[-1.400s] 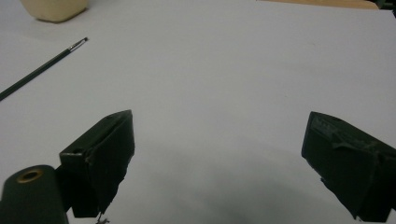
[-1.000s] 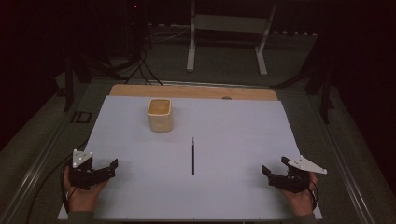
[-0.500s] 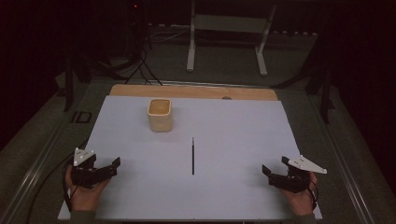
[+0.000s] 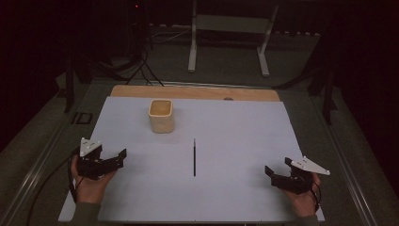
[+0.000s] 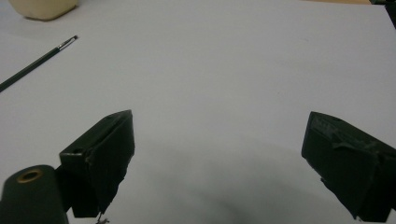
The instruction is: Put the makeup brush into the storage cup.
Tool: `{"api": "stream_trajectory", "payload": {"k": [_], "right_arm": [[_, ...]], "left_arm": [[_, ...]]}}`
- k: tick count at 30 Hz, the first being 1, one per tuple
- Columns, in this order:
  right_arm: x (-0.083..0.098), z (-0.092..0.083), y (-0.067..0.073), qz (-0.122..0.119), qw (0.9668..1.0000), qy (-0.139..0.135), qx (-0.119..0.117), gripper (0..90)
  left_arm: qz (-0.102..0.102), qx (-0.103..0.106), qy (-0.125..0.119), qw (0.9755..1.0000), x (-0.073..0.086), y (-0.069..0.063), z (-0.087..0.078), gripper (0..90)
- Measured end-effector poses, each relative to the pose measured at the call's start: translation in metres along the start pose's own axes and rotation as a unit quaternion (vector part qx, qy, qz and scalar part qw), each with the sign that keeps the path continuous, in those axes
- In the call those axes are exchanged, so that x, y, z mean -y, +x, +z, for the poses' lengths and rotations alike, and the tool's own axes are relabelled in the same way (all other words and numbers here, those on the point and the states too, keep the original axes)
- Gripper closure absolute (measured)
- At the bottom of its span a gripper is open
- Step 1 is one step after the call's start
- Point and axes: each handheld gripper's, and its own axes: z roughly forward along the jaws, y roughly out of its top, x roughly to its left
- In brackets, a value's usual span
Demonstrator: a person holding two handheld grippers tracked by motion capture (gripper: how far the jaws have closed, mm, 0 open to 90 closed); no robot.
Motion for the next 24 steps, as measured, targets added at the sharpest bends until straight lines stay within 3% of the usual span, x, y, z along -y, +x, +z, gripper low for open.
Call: {"api": "stream_trajectory", "payload": {"k": [3,13,24], "right_arm": [[0.0,0.0,0.0,0.0,1.0,0.0,0.003,9.3],[0.0,0.0,0.0,-0.002,1.0,0.002,0.004,9.3],[0.0,0.0,0.0,-0.002,1.0,0.001,0.004,9.3]], "left_arm": [[0.016,0.005,-0.006,0.9998,-0.01,-0.008,0.001,11.0],[0.04,0.02,-0.004,0.999,-0.029,-0.028,0.009,11.0],[0.053,0.03,-0.006,0.9981,-0.042,-0.044,0.023,11.1]]}}
